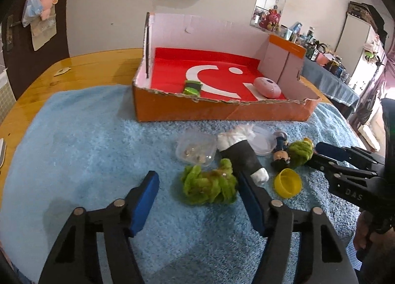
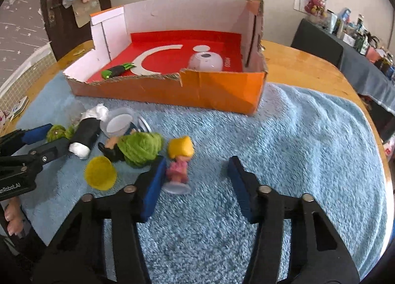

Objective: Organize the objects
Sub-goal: 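Grasp the green plush with left tool while right tool grasps yellow-haired figurine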

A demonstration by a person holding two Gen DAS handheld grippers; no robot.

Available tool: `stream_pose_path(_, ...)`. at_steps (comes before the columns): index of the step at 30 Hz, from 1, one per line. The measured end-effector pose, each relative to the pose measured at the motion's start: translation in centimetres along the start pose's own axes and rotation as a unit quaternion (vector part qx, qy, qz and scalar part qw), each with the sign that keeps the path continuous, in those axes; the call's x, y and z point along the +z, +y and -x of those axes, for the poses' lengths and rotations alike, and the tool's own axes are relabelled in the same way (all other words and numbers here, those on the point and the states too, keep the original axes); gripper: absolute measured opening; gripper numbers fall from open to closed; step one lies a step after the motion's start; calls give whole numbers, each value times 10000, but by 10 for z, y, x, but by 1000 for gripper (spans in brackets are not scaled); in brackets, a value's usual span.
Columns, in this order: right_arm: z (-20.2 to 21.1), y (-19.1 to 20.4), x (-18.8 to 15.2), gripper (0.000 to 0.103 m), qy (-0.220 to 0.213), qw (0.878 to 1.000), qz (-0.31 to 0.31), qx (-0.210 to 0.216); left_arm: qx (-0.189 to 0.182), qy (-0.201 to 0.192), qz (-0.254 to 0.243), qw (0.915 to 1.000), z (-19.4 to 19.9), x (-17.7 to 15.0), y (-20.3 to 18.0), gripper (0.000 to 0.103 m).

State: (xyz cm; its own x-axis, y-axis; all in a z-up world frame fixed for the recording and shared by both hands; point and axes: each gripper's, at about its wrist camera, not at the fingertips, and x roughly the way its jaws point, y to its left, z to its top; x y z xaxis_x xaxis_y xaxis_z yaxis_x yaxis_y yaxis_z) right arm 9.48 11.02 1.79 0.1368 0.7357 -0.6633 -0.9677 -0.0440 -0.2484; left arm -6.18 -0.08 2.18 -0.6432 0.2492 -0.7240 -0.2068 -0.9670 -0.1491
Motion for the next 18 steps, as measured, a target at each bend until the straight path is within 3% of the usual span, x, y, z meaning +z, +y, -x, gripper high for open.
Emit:
stream_pose_path(3,-2,2,3,29,-9,10000,10,97,-145,2,-12,9999,-1,1,-2,47)
stream_pose_path(5,-2,6,3,20,-33,9999,74,102,-194,-12,-48,9998,0,1,-4,44)
stream_pose_path(18,21,8,8,20,-398,9991,-37,147,-203,-300,-132,9993,19,1,-11,39)
